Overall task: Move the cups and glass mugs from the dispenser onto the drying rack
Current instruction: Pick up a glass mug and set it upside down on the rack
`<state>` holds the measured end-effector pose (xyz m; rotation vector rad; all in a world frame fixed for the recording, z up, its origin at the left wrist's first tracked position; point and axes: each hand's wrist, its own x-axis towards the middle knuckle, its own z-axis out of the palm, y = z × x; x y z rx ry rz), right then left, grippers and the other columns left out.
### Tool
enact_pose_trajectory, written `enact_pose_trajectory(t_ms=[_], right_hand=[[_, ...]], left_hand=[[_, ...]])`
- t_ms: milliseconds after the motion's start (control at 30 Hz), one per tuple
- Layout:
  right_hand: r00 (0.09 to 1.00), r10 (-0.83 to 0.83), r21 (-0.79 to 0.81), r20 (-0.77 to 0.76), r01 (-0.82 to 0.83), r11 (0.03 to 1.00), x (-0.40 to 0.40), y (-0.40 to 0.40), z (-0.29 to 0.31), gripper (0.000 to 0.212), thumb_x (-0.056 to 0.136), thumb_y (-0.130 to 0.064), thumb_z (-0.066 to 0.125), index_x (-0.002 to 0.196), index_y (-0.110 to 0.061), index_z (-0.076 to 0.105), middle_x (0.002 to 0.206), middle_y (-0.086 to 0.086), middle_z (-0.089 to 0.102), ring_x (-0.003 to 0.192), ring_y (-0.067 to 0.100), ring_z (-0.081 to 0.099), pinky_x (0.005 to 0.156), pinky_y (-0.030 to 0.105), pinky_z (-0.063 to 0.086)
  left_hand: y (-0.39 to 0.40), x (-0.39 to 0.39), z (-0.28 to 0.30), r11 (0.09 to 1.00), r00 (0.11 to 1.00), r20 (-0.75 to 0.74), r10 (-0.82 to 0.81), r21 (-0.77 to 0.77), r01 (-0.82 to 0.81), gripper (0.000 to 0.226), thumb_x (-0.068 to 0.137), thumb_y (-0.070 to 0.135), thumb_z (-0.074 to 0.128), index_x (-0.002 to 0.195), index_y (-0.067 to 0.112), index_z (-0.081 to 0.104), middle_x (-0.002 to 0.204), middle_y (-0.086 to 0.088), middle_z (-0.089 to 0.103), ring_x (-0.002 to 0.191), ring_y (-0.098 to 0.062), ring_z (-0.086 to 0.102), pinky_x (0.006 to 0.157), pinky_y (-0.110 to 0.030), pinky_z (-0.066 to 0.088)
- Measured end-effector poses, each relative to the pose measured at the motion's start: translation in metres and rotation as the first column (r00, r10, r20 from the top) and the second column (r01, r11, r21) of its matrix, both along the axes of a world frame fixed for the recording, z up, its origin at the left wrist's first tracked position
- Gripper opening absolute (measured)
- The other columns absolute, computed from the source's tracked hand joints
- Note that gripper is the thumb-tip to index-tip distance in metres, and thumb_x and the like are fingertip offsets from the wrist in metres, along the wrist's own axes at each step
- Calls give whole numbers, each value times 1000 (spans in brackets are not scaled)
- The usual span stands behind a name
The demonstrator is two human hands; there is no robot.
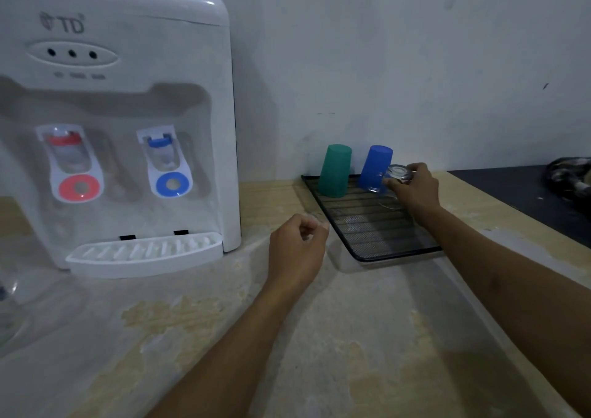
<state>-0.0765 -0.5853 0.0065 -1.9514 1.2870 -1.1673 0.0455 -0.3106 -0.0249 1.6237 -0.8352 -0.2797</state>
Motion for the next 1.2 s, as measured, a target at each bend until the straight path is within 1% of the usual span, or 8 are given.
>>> enact_pose_trajectory(t_ms=[167, 567, 633, 733, 833, 933, 1100, 1200], right_hand=[[1000, 5, -11, -18, -5, 1000, 1, 1, -1, 68, 83, -31, 86, 136, -7, 52, 130, 20, 66, 108, 29, 65, 93, 42, 56], [998, -12, 6, -57, 12, 1000, 4, 0, -1, 71, 83, -30, 87, 137, -6, 50, 132, 21, 65, 103, 24, 61, 84, 33, 49], [999, -4, 25, -48, 6, 1000, 6, 2, 1, 81, 81, -32, 89, 143, -6, 44, 137, 23, 62, 114, 31, 63, 92, 37, 53], [998, -50, -4, -23, 50, 999, 11, 11, 7, 99, 78, -43, 89, 152, -6, 35, 150, 23, 47, 136, 38, 50, 110, 49, 47], [997, -71, -88, 33, 73, 993, 15, 37, 16, 91, 85, -43, 83, 154, -6, 35, 156, 20, 37, 145, 37, 37, 117, 52, 38], [999, 41, -174, 29, -35, 984, 15, 78, 21, 79, 89, -38, 79, 151, -9, 39, 154, 16, 38, 145, 32, 34, 117, 45, 35], [956, 239, -297, -173, -282, 912, 5, 146, 9, 67, 88, -46, 74, 143, -15, 51, 141, 9, 51, 133, 26, 44, 111, 45, 40], [934, 258, -367, -246, -336, 867, -4, 170, -10, 66, 87, -52, 66, 141, -16, 55, 141, 8, 54, 136, 24, 45, 114, 45, 37]], left_hand=[[0, 0, 0, 1000, 1000, -2, 1, 2, -1, 14, 96, 36, 69, 93, 22, 72, 91, 13, 71, 92, -2, 66, 79, -17, 50], [-1, 1, -1, 1000, 1000, 3, -1, 2, 1, 14, 97, 35, 68, 93, 22, 72, 91, 12, 71, 93, -3, 66, 82, -19, 52], [-1, 1, -1, 1000, 1000, 1, -2, 4, 2, 14, 97, 36, 68, 93, 23, 71, 91, 13, 71, 92, -2, 65, 81, -18, 51], [0, 1, 0, 1000, 1000, -3, -3, 8, 3, 14, 97, 35, 68, 93, 22, 71, 92, 12, 71, 92, -3, 65, 80, -17, 50], [0, 2, 0, 1000, 1000, -1, -6, 12, 6, 15, 97, 35, 68, 95, 21, 72, 93, 12, 70, 92, -2, 65, 79, -16, 49], [0, 2, 0, 1000, 1000, -5, -5, 15, 5, 14, 97, 35, 68, 95, 22, 72, 93, 12, 70, 92, -2, 65, 77, -16, 48], [2, 2, 1, 1000, 1000, 15, 2, 19, -3, 12, 97, 34, 68, 95, 22, 73, 91, 14, 71, 89, 1, 65, 71, -10, 45], [2, 2, 1, 1000, 1000, 15, 13, 11, -13, 12, 96, 32, 69, 96, 21, 74, 90, 13, 73, 86, 3, 66, 70, -10, 46]])
